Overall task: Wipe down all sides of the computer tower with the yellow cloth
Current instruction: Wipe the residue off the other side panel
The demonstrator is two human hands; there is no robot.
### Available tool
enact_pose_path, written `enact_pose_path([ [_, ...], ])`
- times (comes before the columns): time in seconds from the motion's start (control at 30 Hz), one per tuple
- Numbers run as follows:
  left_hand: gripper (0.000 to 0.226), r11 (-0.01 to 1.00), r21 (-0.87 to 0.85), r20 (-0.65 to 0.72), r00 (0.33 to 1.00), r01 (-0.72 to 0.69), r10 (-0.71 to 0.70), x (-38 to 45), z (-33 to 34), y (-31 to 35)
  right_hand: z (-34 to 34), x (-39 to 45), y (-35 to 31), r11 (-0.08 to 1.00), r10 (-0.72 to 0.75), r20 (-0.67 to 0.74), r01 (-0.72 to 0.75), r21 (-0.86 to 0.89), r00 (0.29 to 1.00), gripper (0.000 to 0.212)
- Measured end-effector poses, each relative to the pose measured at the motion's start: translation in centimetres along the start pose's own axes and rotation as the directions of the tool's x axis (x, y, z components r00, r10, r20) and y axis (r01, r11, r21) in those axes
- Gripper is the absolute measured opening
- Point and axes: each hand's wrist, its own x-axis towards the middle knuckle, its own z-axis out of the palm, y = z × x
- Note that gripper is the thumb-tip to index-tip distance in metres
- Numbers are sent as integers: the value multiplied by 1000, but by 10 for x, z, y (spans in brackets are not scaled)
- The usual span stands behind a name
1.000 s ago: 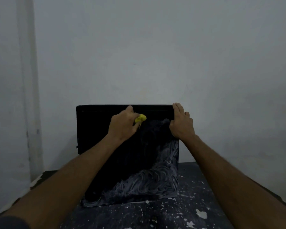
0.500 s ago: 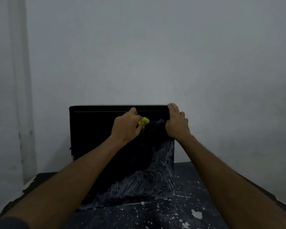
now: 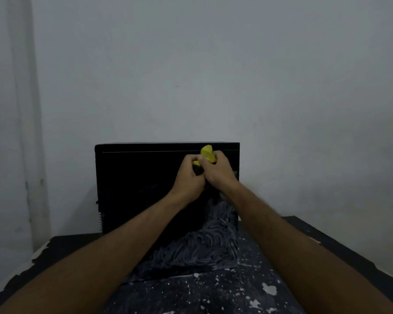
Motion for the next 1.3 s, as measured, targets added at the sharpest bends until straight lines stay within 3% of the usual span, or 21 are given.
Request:
enact_pose_path([
  [0.1, 69, 997, 1, 200, 977, -78, 77, -2, -10, 8, -14, 9, 2, 993, -105, -135, 112, 43, 985, 16],
  [0.13, 70, 992, 58, 214, 972, -112, 97, -1, -18, 11, -22, 10, 3, 991, -133, -163, 136, 8, 978, 15],
  [0.2, 57, 972, 165, 110, 983, -167, 150, 7, -41, 16, -35, 12, 9, 983, -176, -191, 163, -85, 966, 20],
  [0.3, 29, 943, 273, -81, 972, -189, 218, 21, -83, 18, -45, 14, 24, 927, -253, -112, 208, -313, 961, 31],
  [0.37, 28, 891, 405, -124, 953, -206, 277, 29, -106, 14, -45, 18, 33, 845, -298, -40, 244, -476, 954, 35],
  [0.5, 44, 695, 698, -91, 940, -176, 329, 34, -136, 8, -34, 25, 31, 732, -385, -18, 294, -614, 923, 22],
  [0.63, 60, 514, 844, 3, 961, -152, 278, 33, -155, -8, -27, 13, 39, 557, -363, 296, 460, -692, 884, 28],
  [0.67, 63, 478, 864, 34, 965, -159, 260, 32, -158, -12, -32, 12, 41, 519, -337, 307, 447, -728, 890, 29],
  [0.8, 69, 400, 898, 77, 960, -184, 271, 31, -159, -18, -41, 24, 36, 620, -410, 51, 320, -716, 911, 20],
  [0.93, 73, 357, 914, 91, 955, -193, 282, 28, -157, -19, -22, 15, 32, 539, -376, 237, 420, -731, 896, 24],
  [1.07, 76, 344, 920, 92, 959, -185, 270, 28, -159, -17, -36, 27, 29, 614, -358, 30, 260, -745, 933, 25],
  [1.13, 76, 335, 925, 87, 959, -179, 271, 28, -156, -18, -35, 24, 32, 600, -391, 82, 322, -732, 917, 24],
  [1.2, 76, 328, 926, 94, 954, -188, 283, 28, -157, -20, -39, 22, 38, 562, -333, 178, 347, -751, 926, 23],
  [1.3, 78, 341, 921, 88, 955, -187, 285, 29, -158, -21, -52, 30, 36, 597, -351, 5, 228, -770, 936, 25],
])
